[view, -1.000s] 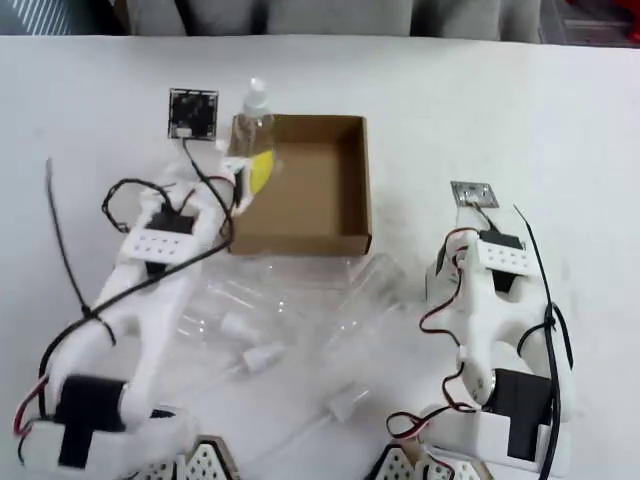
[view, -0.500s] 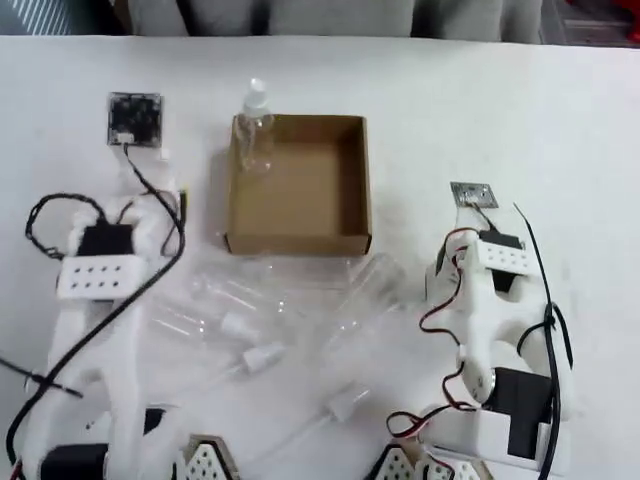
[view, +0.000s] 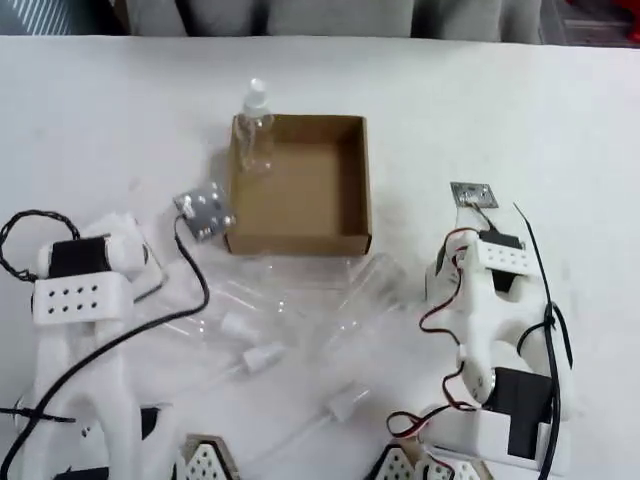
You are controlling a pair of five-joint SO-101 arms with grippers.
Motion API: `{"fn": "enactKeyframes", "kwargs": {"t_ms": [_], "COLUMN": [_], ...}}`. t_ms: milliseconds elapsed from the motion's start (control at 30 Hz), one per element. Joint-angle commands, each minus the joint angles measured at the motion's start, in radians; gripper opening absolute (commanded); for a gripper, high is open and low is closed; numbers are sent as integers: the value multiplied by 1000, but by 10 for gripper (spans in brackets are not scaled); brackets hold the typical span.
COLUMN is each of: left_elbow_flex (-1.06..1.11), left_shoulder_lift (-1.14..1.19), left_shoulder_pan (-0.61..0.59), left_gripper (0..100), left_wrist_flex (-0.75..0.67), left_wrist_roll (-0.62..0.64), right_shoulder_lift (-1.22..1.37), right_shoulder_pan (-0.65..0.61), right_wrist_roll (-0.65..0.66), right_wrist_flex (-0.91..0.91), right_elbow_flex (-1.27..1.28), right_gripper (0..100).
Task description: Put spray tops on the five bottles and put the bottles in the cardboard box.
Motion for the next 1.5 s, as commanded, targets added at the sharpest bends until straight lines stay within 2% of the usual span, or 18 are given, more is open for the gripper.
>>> {"fn": "enactKeyframes", "kwargs": {"t_ms": [0,100,267,333,533,600,733,933,1200,1467], "left_elbow_flex": [-104,-178,-239,-219,-115,-61,64,190,299,365], "left_shoulder_lift": [-33,-35,-27,-30,-27,-25,-25,-25,-25,-25], "left_shoulder_pan": [10,28,5,7,10,36,94,127,143,197], "left_gripper": [174,222,234,238,238,238,240,341,334,335], "left_wrist_flex": [157,267,391,391,249,189,5,-186,-327,-384], "left_wrist_roll": [-26,-54,-365,-450,-589,-591,-508,-443,-445,-445], "right_shoulder_lift": [-2,-2,-1,-1,-1,-1,1,2,2,2], "right_shoulder_pan": [7,7,7,5,5,5,4,2,1,1], "right_wrist_roll": [15,17,18,18,20,20,20,20,21,21], "right_wrist_flex": [-10,-10,-10,-10,-10,-10,-10,-13,-15,-15], "right_elbow_flex": [-11,-11,-11,-11,-11,-11,-11,-12,-12,-12], "right_gripper": [134,134,134,134,134,134,134,134,134,134]}}
